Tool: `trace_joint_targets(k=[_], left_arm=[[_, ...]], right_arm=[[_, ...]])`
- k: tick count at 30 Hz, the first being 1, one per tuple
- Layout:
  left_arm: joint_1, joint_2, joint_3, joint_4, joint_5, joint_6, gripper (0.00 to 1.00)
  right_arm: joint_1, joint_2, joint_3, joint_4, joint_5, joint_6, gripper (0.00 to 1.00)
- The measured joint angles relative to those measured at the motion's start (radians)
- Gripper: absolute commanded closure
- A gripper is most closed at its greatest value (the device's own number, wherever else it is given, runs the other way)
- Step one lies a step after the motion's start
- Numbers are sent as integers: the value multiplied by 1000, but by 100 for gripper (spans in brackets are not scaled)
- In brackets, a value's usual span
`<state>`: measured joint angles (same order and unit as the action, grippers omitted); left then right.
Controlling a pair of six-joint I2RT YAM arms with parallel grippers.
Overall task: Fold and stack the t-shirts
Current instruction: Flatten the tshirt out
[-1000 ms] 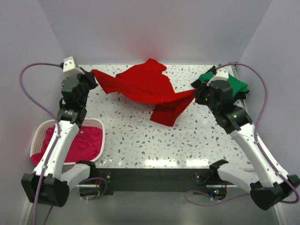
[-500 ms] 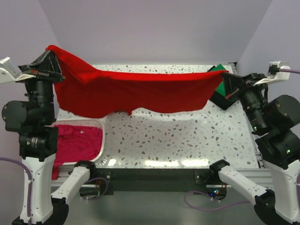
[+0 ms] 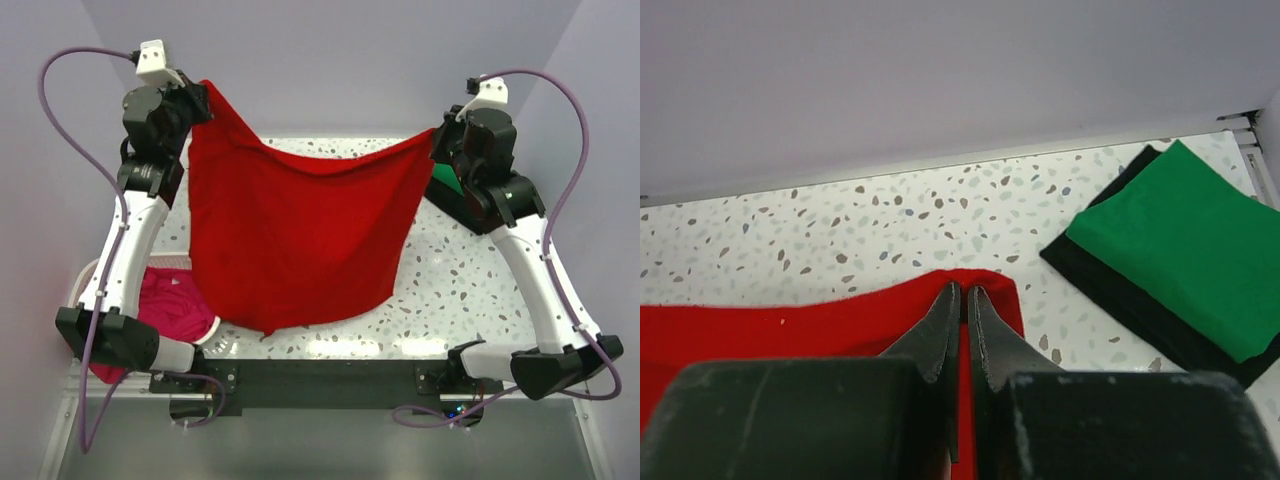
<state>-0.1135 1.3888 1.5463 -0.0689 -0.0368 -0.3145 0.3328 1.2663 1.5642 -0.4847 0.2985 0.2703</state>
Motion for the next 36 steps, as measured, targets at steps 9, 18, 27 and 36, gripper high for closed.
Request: trace_joint_targets(k=[9,18,27,36], left_arm=[[0,-47,-1,42,63,23,100],[0,-275,-1,44,100,50,100],[0,-455,161,10,131,77,100],[0,-462,298,52,185,90,100]], right_arm=[[-27,-8,35,15,19,-16,100],[-27,-199,47,0,55,-46,100],[-27,-399,208,-33,58,-103,100],[-27,-446,259,5,93,-157,100]])
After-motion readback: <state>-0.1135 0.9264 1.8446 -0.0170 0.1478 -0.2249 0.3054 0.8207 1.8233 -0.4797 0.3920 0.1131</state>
